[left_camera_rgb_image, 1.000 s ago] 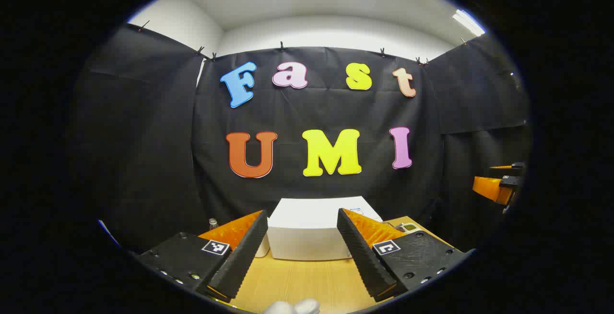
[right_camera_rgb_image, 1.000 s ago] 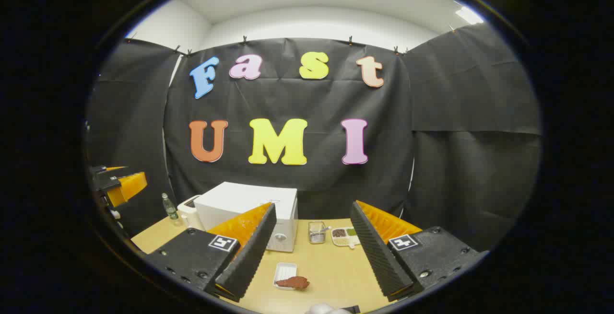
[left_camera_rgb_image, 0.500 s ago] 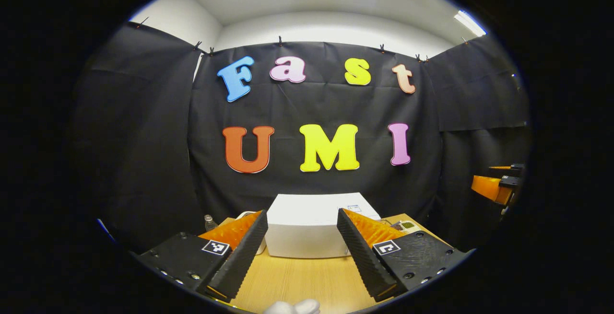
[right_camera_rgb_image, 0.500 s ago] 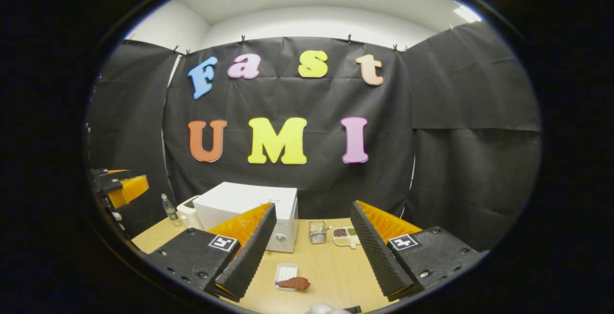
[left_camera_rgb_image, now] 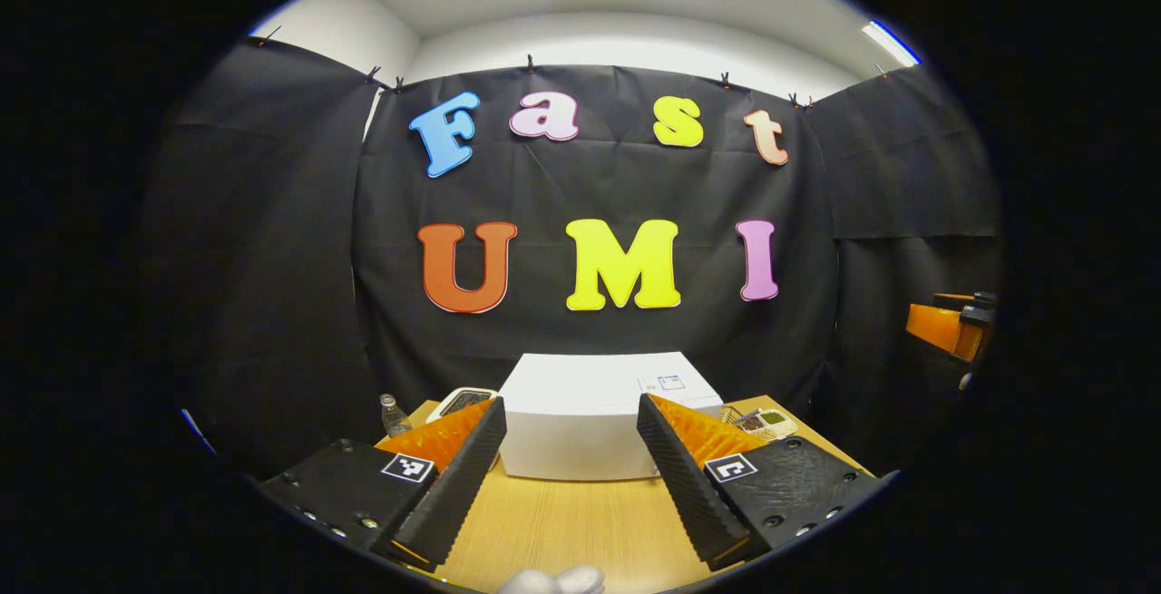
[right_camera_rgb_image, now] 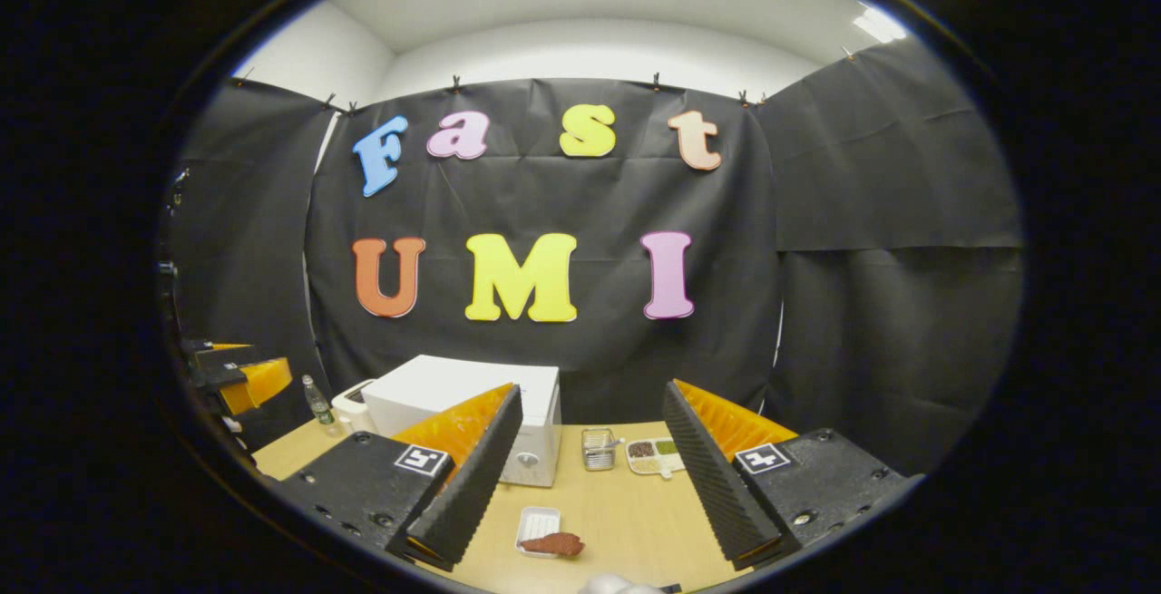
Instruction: Open the microwave oven with the left hand, put the food in, and close the microwave oven.
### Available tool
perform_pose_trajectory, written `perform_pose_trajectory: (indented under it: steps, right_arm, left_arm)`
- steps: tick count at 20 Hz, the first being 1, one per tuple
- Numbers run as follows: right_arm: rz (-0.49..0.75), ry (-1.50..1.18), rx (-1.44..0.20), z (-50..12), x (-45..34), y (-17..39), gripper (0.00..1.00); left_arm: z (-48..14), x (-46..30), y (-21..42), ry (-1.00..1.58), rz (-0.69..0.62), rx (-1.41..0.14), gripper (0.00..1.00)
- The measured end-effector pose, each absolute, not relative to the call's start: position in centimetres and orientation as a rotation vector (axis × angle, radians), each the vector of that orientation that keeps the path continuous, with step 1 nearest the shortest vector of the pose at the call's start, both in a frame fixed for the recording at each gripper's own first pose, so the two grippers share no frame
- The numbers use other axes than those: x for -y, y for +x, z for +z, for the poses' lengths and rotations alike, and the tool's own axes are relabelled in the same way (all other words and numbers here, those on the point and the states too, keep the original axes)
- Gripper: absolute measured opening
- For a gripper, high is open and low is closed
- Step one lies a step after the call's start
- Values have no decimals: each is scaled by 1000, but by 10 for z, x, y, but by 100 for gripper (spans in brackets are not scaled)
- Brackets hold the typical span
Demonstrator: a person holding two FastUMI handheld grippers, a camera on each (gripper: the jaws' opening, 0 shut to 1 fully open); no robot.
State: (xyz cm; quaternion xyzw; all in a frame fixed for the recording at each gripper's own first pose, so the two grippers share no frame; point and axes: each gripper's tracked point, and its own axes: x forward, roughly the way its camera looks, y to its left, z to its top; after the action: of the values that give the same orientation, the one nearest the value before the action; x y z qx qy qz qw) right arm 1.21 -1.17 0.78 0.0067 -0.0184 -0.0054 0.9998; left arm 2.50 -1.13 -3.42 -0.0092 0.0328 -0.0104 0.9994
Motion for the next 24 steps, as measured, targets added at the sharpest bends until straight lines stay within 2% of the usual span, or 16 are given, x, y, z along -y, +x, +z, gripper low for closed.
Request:
perform_pose_trajectory:
  steps: [1, 2, 3, 6, 7, 8, 12, 14, 18, 19, 20, 21, 23, 24]
  right_arm:
    - [-10, 14, 43, 11, 14, 12, 100]
    - [-8, 14, 52, 14, 17, 11, 92]
    - [-6, 14, 55, 17, 20, 12, 100]
    - [-5, 10, 46, 18, 32, 13, 100]
    - [-9, 4, 44, 20, 37, 13, 92]
    - [-13, 0, 43, 22, 41, 13, 100]
    - [-41, -32, 34, 22, 58, 14, 100]
    - [-52, -54, 14, 18, 64, 14, 100]
    - [-69, -42, -8, 13, 73, 15, 100]
    - [-77, -37, -21, 10, 77, 16, 92]
    - [-87, -34, -28, 6, 81, 16, 92]
    - [-101, -34, -34, 5, 85, 16, 100]
    - [-117, -47, -47, -1, 90, 16, 100]
    - [-121, -56, -59, -6, 91, 16, 99]
  left_arm:
    - [-38, 16, 30, -23, -25, -52, 92]
    - [-42, 22, 37, -25, -29, -45, 92]
    - [-52, 29, 44, -26, -34, -41, 92]
    - [-87, 56, 67, -29, -52, -52, 92]
    - [-97, 67, 75, -42, -62, -46, 92]
    - [-108, 78, 85, -48, -73, -46, 92]
    - [-166, 119, 124, -46, -114, -47, 92]
    - [-203, 139, 144, -29, -138, -109, 92]
    - [-235, 169, 188, -15, -166, -130, 92]
    - [-246, 173, 200, -9, -165, -152, 93]
    - [-255, 174, 212, -7, -157, -160, 93]
    - [-262, 177, 222, -13, -156, -168, 93]
    - [-274, 178, 240, -14, -145, -191, 93]
    - [-282, 179, 245, -16, -143, -208, 84]
